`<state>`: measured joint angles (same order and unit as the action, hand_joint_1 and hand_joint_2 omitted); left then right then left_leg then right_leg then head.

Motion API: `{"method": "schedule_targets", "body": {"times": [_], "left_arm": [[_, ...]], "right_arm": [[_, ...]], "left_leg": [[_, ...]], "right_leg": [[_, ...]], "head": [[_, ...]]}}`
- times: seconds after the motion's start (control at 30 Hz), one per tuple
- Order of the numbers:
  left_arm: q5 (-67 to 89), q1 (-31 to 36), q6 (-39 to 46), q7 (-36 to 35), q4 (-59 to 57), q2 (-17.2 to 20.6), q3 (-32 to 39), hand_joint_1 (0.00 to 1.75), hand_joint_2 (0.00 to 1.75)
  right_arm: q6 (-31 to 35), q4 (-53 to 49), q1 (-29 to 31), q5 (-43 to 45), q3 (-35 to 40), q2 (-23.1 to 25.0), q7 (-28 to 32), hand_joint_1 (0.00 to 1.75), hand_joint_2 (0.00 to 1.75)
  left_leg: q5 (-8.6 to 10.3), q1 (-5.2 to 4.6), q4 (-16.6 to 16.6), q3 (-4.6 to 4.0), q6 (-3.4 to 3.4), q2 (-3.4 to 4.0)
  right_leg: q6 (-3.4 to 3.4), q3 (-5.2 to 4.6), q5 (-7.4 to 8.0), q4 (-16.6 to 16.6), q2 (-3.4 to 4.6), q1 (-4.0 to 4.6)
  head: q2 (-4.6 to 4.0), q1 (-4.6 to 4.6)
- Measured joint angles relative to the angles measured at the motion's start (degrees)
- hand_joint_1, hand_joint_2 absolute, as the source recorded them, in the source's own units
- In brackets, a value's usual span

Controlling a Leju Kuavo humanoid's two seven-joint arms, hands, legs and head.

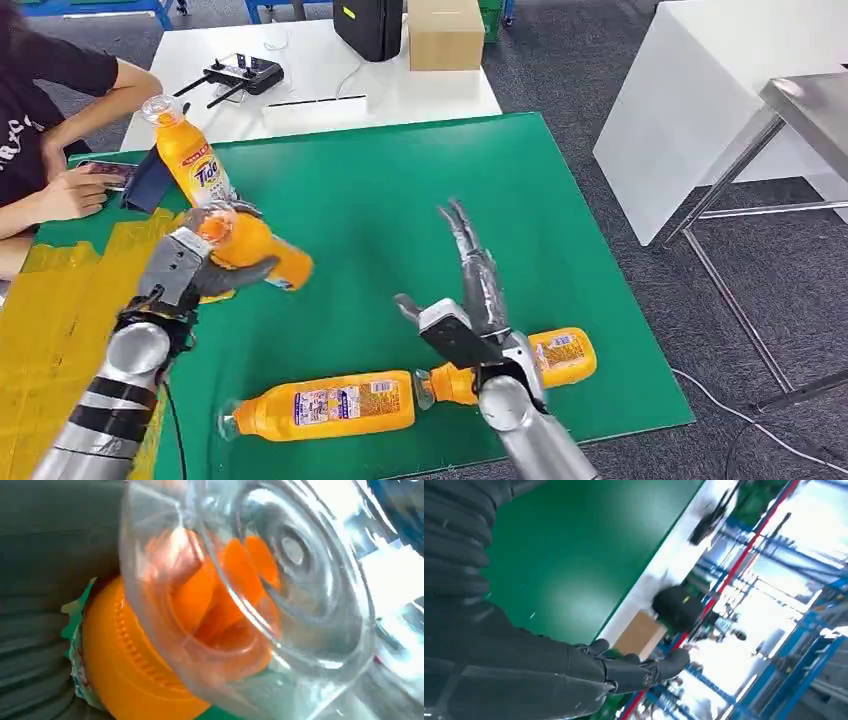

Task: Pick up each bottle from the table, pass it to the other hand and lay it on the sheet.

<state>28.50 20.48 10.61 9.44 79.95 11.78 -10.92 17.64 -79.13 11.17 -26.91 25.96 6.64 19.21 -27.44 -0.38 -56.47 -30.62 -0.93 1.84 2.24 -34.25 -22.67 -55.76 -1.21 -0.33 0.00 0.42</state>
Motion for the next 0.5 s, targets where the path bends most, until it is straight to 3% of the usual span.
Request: {"method": "schedule_targets", "body": {"times": [0.17, 0.5], "left_arm": [[21.45, -1.21, 4.73, -4.8, 0.24, 4.51, 7.83, 1.75, 1.75], [27.61, -3.16, 4.51, -6.6, 1.11, 7.54, 13.59, 1.75, 1.75]], "right_arm": [[-1.26, -5.63, -4.3, -2.95, -4.41, -2.09, -0.55, 0.0, 1.75], [-1.94, -10.14, -7.23, -3.27, -7.97, -3.36, -0.57, 0.0, 1.75]], "left_leg": [[-0.01, 0.06, 0.01, -0.03, 0.01, -0.03], [-0.01, 0.04, 0.01, -0.02, 0.01, -0.05]], "right_leg": [[-0.05, -0.01, -0.04, 0.0, 0.0, 0.07], [-0.05, 0.01, -0.04, 0.01, -0.02, 0.05]], "head": [[0.0, -0.02], [0.0, 0.0]]}}
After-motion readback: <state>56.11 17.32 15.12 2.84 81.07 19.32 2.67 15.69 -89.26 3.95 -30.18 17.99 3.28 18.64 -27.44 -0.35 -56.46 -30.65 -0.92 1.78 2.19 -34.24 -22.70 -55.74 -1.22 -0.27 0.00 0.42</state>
